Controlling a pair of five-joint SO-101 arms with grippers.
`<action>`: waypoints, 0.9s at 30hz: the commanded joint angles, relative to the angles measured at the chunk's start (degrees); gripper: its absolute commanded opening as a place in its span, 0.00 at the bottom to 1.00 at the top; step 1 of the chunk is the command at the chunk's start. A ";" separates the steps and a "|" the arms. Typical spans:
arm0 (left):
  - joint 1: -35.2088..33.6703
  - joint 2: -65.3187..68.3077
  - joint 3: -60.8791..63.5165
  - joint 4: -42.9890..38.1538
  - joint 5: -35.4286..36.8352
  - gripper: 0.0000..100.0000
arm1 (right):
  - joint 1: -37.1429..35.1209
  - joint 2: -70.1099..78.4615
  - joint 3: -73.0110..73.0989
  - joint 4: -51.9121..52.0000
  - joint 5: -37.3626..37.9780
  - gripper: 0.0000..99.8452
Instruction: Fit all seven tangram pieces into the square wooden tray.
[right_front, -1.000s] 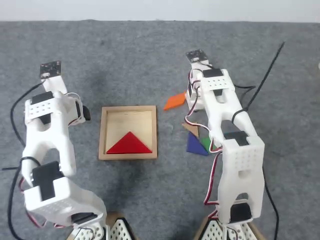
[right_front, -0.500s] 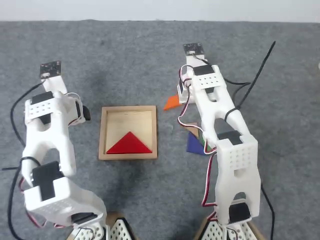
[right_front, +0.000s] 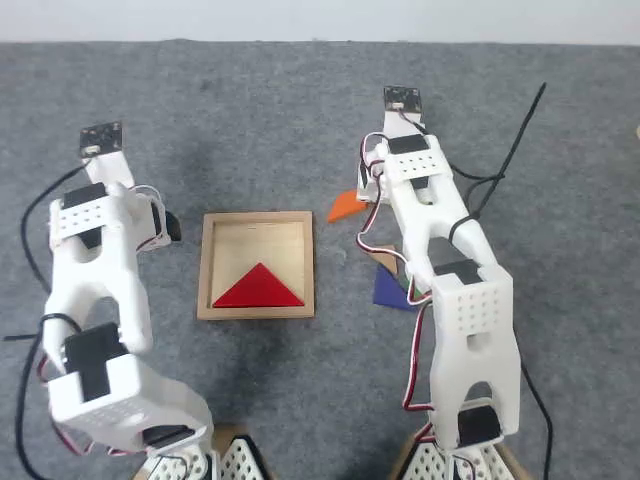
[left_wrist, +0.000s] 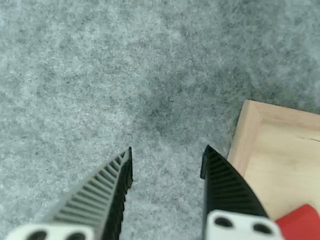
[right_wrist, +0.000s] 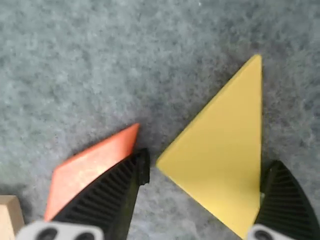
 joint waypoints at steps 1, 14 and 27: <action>-0.26 -3.16 -0.92 0.44 0.35 0.22 | 0.92 -0.04 -1.93 -0.13 -0.62 0.35; -0.35 -3.16 -0.84 0.62 0.35 0.22 | 2.33 -0.48 -1.93 -0.04 -0.53 0.30; -0.35 -3.16 -0.84 0.53 0.35 0.22 | 2.86 -1.01 -1.85 1.71 -0.53 0.21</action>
